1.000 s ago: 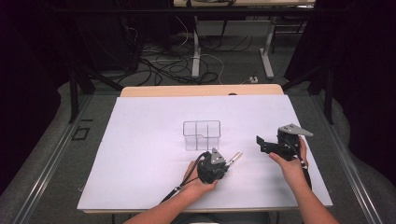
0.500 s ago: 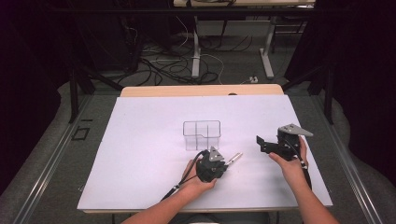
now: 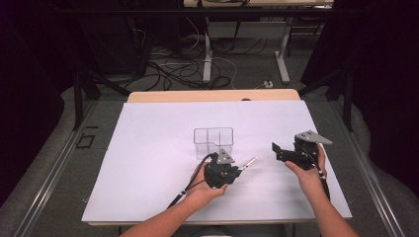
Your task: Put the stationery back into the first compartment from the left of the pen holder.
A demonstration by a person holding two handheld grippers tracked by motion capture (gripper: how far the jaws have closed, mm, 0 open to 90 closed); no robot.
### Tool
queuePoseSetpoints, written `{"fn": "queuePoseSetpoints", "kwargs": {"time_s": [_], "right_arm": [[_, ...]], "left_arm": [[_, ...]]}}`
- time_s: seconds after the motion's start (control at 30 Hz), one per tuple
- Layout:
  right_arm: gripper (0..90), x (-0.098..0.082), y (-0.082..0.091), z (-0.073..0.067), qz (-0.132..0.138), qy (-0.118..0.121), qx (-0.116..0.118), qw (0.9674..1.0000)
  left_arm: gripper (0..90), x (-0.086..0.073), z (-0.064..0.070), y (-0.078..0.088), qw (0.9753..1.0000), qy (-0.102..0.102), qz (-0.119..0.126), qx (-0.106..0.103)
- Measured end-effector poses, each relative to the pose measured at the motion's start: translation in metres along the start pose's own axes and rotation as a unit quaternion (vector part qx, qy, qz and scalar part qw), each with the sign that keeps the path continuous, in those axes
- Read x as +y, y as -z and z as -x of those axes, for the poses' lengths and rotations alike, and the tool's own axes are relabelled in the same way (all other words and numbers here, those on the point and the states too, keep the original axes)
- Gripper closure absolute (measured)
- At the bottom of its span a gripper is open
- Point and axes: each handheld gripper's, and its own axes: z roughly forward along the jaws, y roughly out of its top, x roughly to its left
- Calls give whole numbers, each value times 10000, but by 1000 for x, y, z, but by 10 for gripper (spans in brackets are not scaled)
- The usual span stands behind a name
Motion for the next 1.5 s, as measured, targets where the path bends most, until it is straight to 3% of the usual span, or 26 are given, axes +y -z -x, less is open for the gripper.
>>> {"fn": "queuePoseSetpoints", "kwargs": {"time_s": [0.23, 0.6, 0.77, 1.03, 1.2, 1.3, 1.4, 1.5], "right_arm": [[84, 2, 1, -5, 8, 77, -24, 10000], [93, 5, 1, -16, 60, 610, 35, 9981], [98, 7, 0, -27, 54, 1082, 39, 9941], [150, 10, 2, -45, 140, 1638, 120, 9863], [189, 14, 5, -59, 188, 2123, 224, 9768], [234, 16, 6, -68, 191, 2557, 305, 9661], [267, 17, 7, -79, 150, 3122, 329, 9493], [305, 19, 7, -88, 98, 3716, 522, 9269]], "left_arm": [[797, 5, -7, 18, 10000, 61, 70, 20], [797, 5, -22, 49, 9995, 279, 164, 6], [797, 4, -28, 61, 9991, 368, 196, 31], [797, -1, -33, 74, 9991, 391, 173, -1], [797, -5, -34, 78, 9991, 388, 154, 1], [797, -6, -35, 80, 9991, 402, 148, -6], [797, -7, -36, 82, 9990, 426, 131, -18], [797, -7, -38, 83, 9990, 422, 149, -9]]}}
